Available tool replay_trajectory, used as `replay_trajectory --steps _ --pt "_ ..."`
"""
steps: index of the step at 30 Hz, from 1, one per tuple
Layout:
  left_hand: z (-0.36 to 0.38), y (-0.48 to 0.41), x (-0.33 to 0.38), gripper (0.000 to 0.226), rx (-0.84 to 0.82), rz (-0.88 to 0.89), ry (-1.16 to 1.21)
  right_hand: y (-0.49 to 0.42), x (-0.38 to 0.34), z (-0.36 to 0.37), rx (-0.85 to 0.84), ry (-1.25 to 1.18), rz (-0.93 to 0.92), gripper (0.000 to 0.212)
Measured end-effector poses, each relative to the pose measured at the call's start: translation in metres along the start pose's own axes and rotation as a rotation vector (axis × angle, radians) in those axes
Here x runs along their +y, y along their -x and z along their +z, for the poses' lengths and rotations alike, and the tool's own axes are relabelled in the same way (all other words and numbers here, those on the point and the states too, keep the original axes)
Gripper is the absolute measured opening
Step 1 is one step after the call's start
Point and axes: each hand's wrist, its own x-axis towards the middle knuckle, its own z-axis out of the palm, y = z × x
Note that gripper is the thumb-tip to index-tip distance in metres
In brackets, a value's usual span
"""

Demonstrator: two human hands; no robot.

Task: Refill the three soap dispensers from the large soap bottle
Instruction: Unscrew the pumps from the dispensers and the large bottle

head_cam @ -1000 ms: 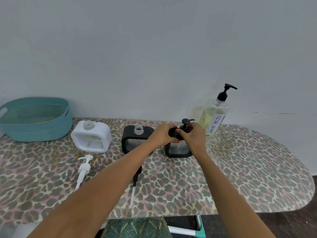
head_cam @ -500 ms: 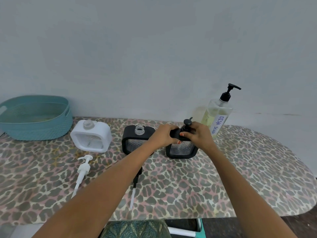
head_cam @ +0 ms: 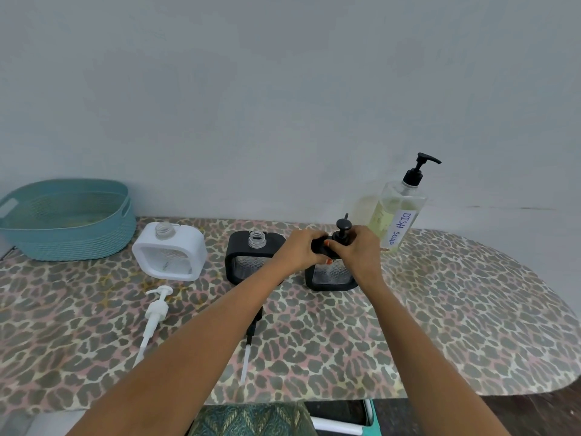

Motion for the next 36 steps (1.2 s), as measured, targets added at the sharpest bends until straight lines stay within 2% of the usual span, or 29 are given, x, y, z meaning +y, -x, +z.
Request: replay_trajectory --steps 3,6,9,11,13,15,17,27,29,32,36 --pt "-0.001 0.000 0.001 0.055 -0.005 0.001 0.001 -0.003 0.001 -0.008 -0.067 -0.004 -0.038 0.030" --pt "-0.002 0.000 0.000 0.060 -0.012 -0.007 -0.003 -0.011 0.003 -0.016 -0.202 0.063 -0.068 0.035" --pt "-0.001 0.000 0.001 0.059 -0.014 -0.009 -0.009 -0.020 0.007 -0.022 -0.315 0.030 -0.042 0.038" --pt "-0.002 -0.001 0.001 0.057 -0.013 -0.011 -0.014 -0.020 0.007 -0.018 -0.350 0.105 -0.072 0.032" --pt "-0.002 -0.001 0.000 0.056 -0.015 -0.010 -0.001 -0.015 0.007 -0.009 -0.266 0.163 -0.090 0.032" --pt "-0.001 -0.001 -0.001 0.055 -0.016 -0.009 0.000 -0.010 0.008 -0.002 -0.117 0.098 -0.020 0.047" --pt "-0.001 -0.001 -0.001 0.052 -0.011 -0.003 -0.008 -0.004 0.006 0.000 -0.031 0.038 0.043 0.049" --pt "-0.001 -0.001 -0.002 0.057 -0.004 -0.004 -0.008 -0.006 0.002 -0.017 -0.240 -0.042 0.028 0.031" --pt "-0.001 -0.001 -0.002 0.055 -0.001 -0.004 0.006 -0.003 0.000 -0.014 -0.213 -0.036 0.010 0.034" --pt "-0.001 -0.002 -0.002 0.052 -0.004 -0.003 0.004 -0.005 0.003 -0.005 -0.096 0.032 0.027 0.051" --pt "-0.001 -0.001 -0.002 0.055 -0.003 -0.008 -0.001 -0.003 0.002 -0.004 -0.076 -0.017 0.073 0.043"
